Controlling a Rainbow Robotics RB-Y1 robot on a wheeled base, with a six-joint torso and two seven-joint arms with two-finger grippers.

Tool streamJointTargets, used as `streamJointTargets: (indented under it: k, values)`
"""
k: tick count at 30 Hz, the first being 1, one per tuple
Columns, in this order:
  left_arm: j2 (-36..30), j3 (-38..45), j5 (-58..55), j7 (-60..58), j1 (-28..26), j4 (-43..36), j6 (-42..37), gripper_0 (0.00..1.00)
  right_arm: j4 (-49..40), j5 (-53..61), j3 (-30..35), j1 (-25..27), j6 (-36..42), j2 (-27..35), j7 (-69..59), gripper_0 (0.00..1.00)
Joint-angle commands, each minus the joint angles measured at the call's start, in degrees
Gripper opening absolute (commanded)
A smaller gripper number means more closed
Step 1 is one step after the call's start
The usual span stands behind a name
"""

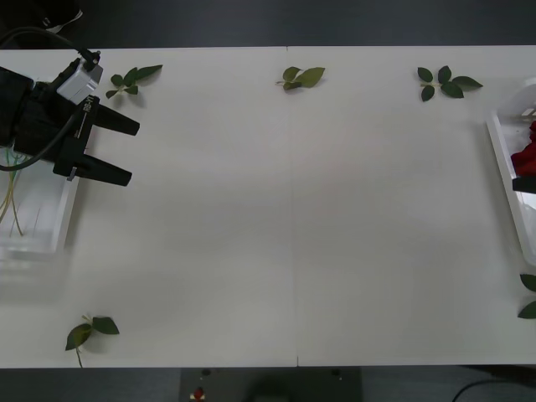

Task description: Put the red flowers into the right box and the blue flowers into the left box

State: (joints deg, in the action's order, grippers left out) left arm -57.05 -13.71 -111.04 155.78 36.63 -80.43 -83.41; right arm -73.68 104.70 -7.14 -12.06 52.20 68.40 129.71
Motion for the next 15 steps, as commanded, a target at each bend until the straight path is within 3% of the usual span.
streamJointTargets:
  k: [1, 15]
  values:
    - [-1.5, 1.0, -0.2, -0.8, 1.5, -0.3, -0.4, 1.00, -5.1, 4.7, 1.7, -1.2, 2.7, -1.9, 3.2, 1.00]
    - [-1.5, 1.0, -0.2, -0.8, 1.5, -0.3, -0.4, 1.00, -21.8, 16.8, -0.9, -1.9, 7.0, -8.1, 12.6, 1.00]
